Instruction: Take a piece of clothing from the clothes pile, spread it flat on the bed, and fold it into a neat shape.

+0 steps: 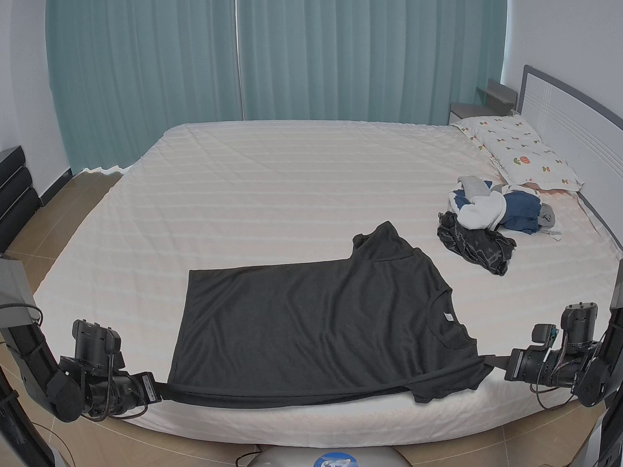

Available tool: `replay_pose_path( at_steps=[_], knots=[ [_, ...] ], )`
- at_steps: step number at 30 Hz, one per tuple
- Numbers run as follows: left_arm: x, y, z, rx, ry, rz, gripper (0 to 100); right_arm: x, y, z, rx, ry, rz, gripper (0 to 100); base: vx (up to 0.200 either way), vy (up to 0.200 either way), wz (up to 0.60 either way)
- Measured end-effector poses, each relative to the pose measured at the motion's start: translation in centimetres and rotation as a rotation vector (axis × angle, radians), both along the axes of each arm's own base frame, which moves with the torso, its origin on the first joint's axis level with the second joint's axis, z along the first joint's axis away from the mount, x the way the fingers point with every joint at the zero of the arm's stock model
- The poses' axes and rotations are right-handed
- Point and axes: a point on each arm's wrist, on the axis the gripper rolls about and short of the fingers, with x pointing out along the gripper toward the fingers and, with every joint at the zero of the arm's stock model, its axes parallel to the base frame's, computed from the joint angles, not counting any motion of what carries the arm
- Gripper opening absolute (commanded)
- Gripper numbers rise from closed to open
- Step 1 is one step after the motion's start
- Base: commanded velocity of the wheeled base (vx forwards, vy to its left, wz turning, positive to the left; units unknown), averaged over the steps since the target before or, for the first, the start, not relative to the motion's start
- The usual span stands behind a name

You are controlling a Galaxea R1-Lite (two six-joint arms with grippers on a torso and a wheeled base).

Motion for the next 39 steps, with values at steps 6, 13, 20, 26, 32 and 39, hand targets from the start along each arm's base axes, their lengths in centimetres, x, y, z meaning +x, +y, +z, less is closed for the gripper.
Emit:
replay_pose_path(
  at_steps=[6, 13, 20, 26, 32, 39],
  knots=[
    [1.0, 0.0, 0.8, -0.04, -0.057, 0.053, 0, 0.6, 0.0, 0.3, 0.018, -0.057, -0.009, 0, 0.0, 0.0, 0.0],
    [1.6, 0.0, 1.8, -0.074, -0.122, 0.091, 0, 0.9, 0.0, 0.1, 0.025, -0.07, -0.017, 0, 0.0, 0.0, 0.0],
    [1.7, 0.0, 2.1, -0.082, -0.138, 0.096, 0, 0.9, -0.1, -0.1, 0.028, -0.06, -0.021, 0, 0.0, 0.0, 0.0],
    [1.9, 0.1, 2.3, -0.088, -0.152, 0.108, 0, 1.0, -0.1, -0.5, 0.036, -0.045, -0.023, 0, 0.0, 0.0, 0.0],
    [2.2, 0.1, 2.0, -0.089, -0.142, 0.108, 0, 1.5, -0.1, -0.7, 0.043, -0.087, -0.016, 0, 0.0, 0.0, 0.0],
    [4.0, -0.1, 1.3, -0.09, -0.139, 0.11, 0, 3.2, -0.1, -1.3, 0.048, -0.108, -0.019, 0, 0.0, 0.0, 0.0]
  ],
)
